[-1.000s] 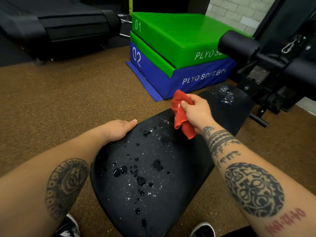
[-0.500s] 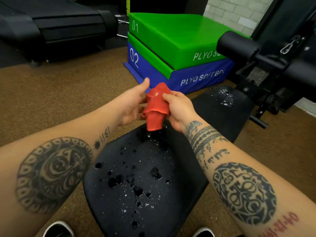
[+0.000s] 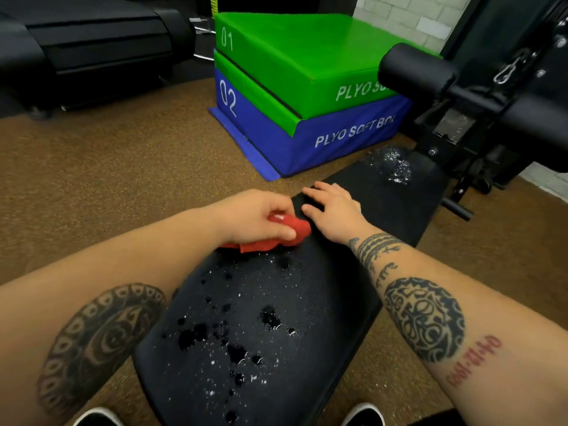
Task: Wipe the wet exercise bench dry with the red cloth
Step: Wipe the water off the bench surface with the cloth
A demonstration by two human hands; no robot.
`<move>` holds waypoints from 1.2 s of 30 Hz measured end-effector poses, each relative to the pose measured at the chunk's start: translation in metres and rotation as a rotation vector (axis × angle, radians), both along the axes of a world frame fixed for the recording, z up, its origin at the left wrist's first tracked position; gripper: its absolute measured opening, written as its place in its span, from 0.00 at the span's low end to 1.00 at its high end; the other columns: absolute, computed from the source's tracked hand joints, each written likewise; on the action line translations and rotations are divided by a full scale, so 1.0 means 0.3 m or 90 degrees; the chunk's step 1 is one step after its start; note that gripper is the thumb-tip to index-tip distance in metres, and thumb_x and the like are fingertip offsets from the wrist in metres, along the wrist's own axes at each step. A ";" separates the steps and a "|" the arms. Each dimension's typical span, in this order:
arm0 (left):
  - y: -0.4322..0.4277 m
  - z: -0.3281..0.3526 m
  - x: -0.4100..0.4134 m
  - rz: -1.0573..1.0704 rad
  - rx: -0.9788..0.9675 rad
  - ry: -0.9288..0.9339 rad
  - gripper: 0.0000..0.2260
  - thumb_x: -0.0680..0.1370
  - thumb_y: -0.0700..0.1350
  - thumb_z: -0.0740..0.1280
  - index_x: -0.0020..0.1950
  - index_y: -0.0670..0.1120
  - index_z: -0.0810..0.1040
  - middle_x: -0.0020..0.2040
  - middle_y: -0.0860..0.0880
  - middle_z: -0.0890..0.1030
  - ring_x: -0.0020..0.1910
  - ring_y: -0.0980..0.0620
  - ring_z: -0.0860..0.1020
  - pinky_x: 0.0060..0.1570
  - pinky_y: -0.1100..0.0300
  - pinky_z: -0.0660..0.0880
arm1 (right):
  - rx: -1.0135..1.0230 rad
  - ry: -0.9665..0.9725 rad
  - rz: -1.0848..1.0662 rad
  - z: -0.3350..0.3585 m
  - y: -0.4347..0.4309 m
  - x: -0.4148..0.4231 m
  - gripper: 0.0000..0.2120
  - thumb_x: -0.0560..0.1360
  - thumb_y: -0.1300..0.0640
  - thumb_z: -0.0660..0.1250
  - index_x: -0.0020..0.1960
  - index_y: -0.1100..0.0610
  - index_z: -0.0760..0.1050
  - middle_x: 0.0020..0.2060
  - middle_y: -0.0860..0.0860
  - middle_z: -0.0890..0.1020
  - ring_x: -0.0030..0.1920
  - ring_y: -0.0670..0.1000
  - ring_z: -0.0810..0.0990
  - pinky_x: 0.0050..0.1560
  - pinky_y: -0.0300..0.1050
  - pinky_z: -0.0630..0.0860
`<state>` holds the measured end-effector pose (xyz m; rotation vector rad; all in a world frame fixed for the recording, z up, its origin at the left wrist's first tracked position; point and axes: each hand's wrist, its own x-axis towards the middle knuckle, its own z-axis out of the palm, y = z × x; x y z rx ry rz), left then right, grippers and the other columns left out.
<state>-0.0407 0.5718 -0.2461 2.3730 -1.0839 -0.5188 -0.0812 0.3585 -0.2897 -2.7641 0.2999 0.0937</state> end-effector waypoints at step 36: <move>-0.090 -0.033 0.133 0.257 -0.028 -0.129 0.16 0.71 0.62 0.69 0.50 0.54 0.82 0.45 0.50 0.83 0.49 0.46 0.81 0.50 0.54 0.78 | 0.102 -0.059 -0.042 0.008 -0.006 -0.012 0.23 0.82 0.54 0.60 0.76 0.44 0.65 0.77 0.45 0.64 0.79 0.50 0.55 0.76 0.52 0.51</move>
